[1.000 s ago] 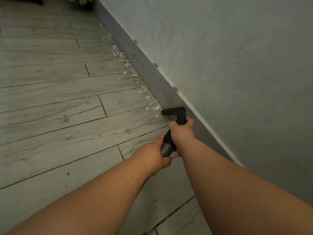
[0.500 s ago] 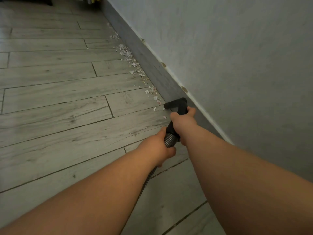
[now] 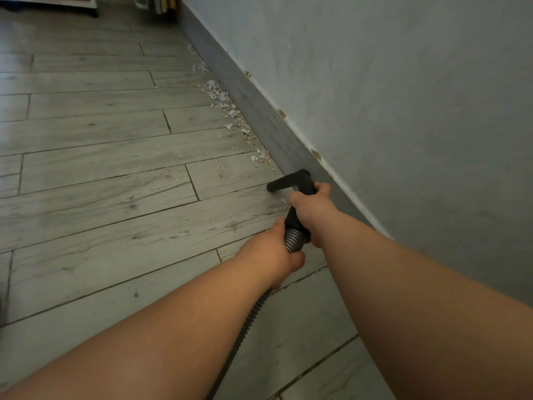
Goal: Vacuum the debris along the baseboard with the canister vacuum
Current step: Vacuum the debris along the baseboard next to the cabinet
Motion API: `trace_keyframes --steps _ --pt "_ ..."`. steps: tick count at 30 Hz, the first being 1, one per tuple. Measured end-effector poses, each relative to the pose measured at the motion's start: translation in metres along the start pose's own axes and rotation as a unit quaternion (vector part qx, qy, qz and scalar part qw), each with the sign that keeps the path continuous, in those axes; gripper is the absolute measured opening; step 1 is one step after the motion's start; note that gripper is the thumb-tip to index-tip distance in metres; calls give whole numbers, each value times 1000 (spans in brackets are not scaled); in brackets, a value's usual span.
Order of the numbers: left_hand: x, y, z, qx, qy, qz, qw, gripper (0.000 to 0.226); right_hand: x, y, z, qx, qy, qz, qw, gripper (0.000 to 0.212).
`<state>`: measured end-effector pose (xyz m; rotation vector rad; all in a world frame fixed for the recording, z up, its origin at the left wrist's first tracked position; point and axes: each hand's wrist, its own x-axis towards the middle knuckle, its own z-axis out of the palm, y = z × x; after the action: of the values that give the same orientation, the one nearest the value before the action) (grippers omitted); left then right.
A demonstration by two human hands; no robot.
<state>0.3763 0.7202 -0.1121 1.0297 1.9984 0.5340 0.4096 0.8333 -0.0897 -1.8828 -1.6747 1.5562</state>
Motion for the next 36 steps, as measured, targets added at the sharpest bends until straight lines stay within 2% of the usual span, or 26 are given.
trace_keyframes --steps 8,20,28,36 --pt "-10 10 11 -25 -74 18 997 70 -10 26 -21 -10 56 -11 998 65" --pt "-37 1 5 33 -24 6 999 70 -35 24 -10 35 -2 29 999 63" --pt "-43 0 7 16 -90 59 994 66 -49 45 -25 60 82 52 994 63" --pt "-37 -5 25 43 -81 57 994 72 -44 59 -24 62 80 35 994 64"
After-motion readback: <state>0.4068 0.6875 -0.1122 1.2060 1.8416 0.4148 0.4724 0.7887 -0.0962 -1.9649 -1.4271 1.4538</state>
